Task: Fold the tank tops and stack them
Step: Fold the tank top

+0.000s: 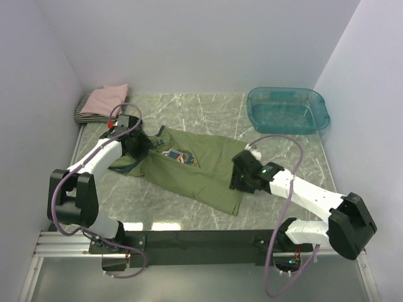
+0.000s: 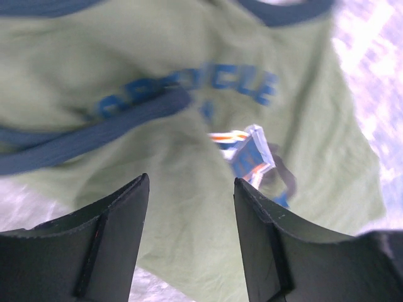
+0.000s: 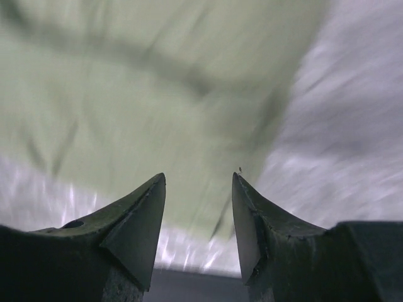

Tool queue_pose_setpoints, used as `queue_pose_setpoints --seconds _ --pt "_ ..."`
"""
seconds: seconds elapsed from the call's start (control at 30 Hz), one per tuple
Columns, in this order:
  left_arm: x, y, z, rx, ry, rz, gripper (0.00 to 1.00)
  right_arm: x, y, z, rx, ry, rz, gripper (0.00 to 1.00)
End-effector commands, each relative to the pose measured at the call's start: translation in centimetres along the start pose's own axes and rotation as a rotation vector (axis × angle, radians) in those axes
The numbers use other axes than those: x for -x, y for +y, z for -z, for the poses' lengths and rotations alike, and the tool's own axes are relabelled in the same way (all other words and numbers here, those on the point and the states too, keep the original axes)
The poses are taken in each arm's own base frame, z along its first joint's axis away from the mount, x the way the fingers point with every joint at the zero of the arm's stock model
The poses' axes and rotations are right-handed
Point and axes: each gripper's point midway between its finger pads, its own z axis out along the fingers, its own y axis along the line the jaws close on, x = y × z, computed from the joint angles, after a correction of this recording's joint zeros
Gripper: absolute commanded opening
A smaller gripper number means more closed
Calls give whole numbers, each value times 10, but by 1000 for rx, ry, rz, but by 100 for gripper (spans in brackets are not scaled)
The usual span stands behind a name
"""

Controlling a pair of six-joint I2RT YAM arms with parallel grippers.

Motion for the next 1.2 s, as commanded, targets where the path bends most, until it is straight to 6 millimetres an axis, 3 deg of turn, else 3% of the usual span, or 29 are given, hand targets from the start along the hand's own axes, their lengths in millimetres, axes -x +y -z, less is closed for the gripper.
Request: queue_pose_setpoints --seconds 0.0,0.07,0.1,0.13,0.37,0.53,0.67,0.73,0.77,0.83,0.87,0.97,1.17 --pt "12 28 20 137 -98 130 62 -38 14 13 14 64 37 54" --pt "7 43 23 164 -116 168 61 -54 16 18 47 87 5 54" --pt "9 42 29 149 -134 200 61 -68 10 15 50 119 4 54" --pt "8 45 30 150 -135 207 60 -71 9 19 67 115 -25 54" --pt "19 32 36 128 -132 191 60 -98 -8 15 47 140 -56 65" --pt "26 23 41 92 -130 170 59 -94 -7 3 25 108 -83 69" --pt "33 26 42 106 -142 157 59 -88 -8 -6 -24 80 -73 68" --pt "38 33 41 120 -152 165 59 -87 -6 -8 -30 79 -68 62" --pt "40 34 41 117 -155 170 59 -85 -5 -7 -31 72 -66 52" --pt "48 40 40 122 -164 190 59 -89 -8 -10 -47 88 -47 43" --pt "51 40 39 121 -167 195 59 -88 -10 -10 -60 89 -40 27" --pt "62 43 39 129 -181 207 59 -96 -31 -5 -135 117 -14 0" --pt "87 56 38 164 -227 264 60 -105 -60 22 -145 149 -40 0"
